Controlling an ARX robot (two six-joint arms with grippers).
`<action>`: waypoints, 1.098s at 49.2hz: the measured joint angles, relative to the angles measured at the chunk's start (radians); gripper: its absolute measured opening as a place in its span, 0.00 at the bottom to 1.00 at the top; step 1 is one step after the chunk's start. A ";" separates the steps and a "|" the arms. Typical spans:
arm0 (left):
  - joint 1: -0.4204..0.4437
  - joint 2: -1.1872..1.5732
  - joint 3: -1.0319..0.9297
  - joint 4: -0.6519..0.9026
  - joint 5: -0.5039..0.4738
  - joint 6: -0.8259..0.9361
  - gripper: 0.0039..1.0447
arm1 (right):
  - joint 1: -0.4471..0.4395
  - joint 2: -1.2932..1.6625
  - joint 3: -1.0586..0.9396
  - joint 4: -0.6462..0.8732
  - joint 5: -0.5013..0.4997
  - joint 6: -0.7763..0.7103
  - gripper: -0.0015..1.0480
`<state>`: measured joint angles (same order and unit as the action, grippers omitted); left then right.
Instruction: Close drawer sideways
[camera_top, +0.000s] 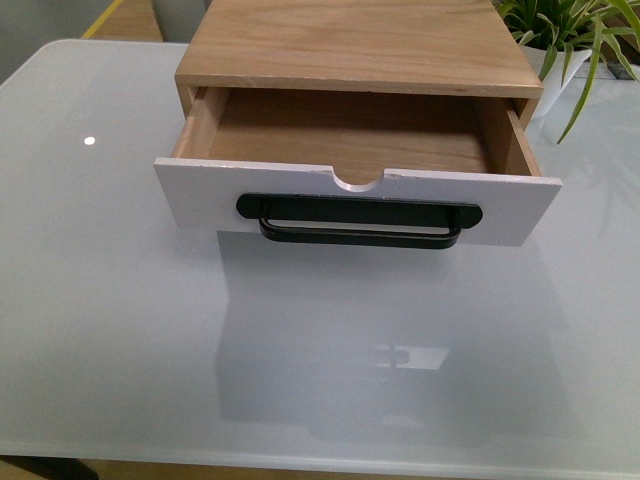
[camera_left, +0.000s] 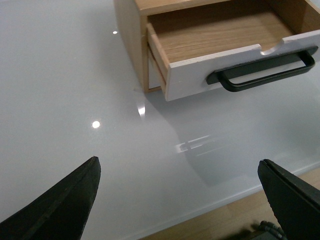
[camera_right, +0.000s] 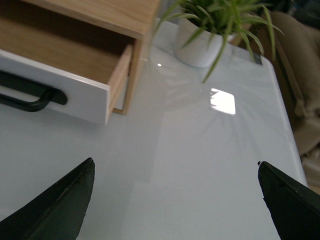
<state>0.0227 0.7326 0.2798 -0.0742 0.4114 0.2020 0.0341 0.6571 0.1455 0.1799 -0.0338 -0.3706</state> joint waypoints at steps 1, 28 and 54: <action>-0.002 0.015 0.004 0.007 0.008 0.009 0.92 | 0.003 0.016 0.003 0.020 -0.008 -0.018 0.91; -0.167 0.510 0.146 0.157 0.205 0.427 0.92 | 0.112 0.605 0.175 0.206 -0.197 -0.467 0.91; -0.351 0.759 0.217 0.286 0.226 0.533 0.92 | 0.219 0.871 0.248 0.310 -0.232 -0.606 0.91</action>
<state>-0.3283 1.4914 0.4973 0.2115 0.6373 0.7345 0.2535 1.5276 0.3935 0.4900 -0.2653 -0.9768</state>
